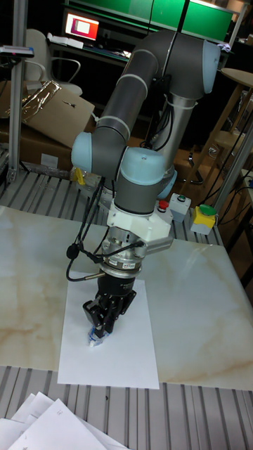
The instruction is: Use the correction tape on paper
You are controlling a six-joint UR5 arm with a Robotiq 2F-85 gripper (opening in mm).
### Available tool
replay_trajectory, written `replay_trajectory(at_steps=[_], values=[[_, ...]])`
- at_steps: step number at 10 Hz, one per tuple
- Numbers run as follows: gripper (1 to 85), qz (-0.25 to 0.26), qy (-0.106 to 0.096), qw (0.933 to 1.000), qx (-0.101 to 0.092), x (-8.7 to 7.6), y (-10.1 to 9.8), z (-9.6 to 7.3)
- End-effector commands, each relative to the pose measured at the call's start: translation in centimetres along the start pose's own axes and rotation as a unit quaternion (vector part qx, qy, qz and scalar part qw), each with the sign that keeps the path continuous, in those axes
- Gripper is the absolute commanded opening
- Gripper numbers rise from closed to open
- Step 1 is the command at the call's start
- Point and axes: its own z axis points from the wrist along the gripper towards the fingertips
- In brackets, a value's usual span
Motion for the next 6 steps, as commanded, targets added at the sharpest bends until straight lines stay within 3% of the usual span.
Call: replay_trajectory(at_steps=[1,2,3,4,6], values=[[30.3,0.011,0.022,0.9996,-0.016,2.5,0.5,-1.1],[38.3,0.018,0.046,0.9985,-0.024,3.6,0.8,-2.2],[48.3,0.042,0.047,0.997,-0.046,3.4,2.0,-2.7],[73.0,0.068,0.051,0.9952,-0.049,3.4,2.2,-2.8],[78.3,0.126,0.044,0.9898,-0.05,2.5,2.4,-2.4]])
